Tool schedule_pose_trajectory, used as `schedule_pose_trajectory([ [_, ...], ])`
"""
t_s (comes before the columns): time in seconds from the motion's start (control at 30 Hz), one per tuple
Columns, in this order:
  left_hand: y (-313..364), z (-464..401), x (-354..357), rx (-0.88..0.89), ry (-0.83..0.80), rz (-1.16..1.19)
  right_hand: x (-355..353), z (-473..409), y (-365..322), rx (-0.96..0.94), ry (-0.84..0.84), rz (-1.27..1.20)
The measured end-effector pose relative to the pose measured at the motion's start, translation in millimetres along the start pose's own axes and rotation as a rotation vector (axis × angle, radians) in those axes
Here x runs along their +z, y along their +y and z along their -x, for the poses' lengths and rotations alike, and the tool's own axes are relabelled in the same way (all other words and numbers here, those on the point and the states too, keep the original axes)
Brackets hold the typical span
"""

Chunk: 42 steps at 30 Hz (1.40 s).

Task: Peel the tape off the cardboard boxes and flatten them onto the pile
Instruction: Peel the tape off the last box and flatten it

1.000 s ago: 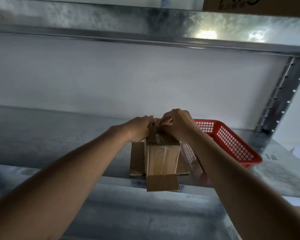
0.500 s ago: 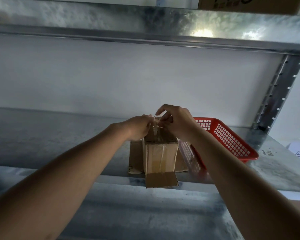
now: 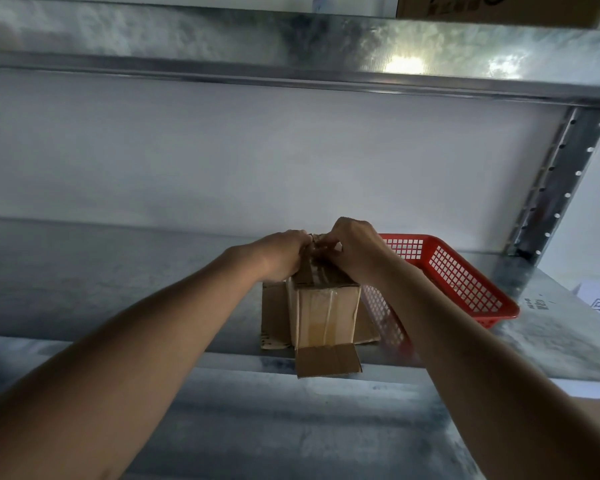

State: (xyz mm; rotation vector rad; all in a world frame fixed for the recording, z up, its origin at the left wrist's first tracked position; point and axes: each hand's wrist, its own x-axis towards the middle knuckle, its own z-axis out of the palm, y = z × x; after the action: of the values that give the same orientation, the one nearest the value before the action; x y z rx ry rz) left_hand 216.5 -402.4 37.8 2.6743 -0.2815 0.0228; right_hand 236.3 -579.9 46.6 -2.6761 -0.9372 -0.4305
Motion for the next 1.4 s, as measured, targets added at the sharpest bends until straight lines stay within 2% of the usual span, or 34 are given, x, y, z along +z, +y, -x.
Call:
schedule_pose_trajectory([
  [0.17,5,0,0,0.048,-0.007,-0.115,-2,-1,-7,-0.071,-0.001,0.172],
  [0.33,7,1,-2,0.049,-0.002,-0.179,-2,1,-7,-0.061,0.024,0.163],
  [0.4,7,1,-3,0.045,-0.003,-0.203,-8,4,-5,0.033,0.001,-0.041],
  [0.5,7,-1,-3,0.027,-0.013,-0.213,-18,14,3,0.176,-0.129,-0.484],
  [0.57,8,-1,-2,0.024,-0.008,-0.219,-18,20,4,0.179,-0.137,-0.557],
  [0.67,10,-1,-1,0.034,0.003,-0.240,-10,21,6,0.180,0.045,-0.416],
  [0.73,11,-1,-1,0.030,0.005,-0.247,-6,21,3,0.121,0.107,-0.270],
  [0.87,13,-1,-2,0.041,0.000,-0.270,-4,23,-1,0.138,0.214,-0.267],
  [1.0,13,-2,0,0.033,0.003,-0.290,-6,25,-8,0.016,0.080,-0.041],
  [1.07,14,-2,-1,0.016,-0.002,-0.284,-9,26,-10,-0.004,0.020,-0.008],
  [1.27,17,-2,0,0.020,-0.012,-0.319,-3,25,-17,0.019,0.031,0.070],
  [1.33,16,-3,1,0.009,-0.020,-0.311,-1,26,-18,0.016,0.058,0.001],
  [1.4,14,-4,-1,0.004,-0.013,-0.296,-6,31,-17,0.030,0.049,-0.176],
])
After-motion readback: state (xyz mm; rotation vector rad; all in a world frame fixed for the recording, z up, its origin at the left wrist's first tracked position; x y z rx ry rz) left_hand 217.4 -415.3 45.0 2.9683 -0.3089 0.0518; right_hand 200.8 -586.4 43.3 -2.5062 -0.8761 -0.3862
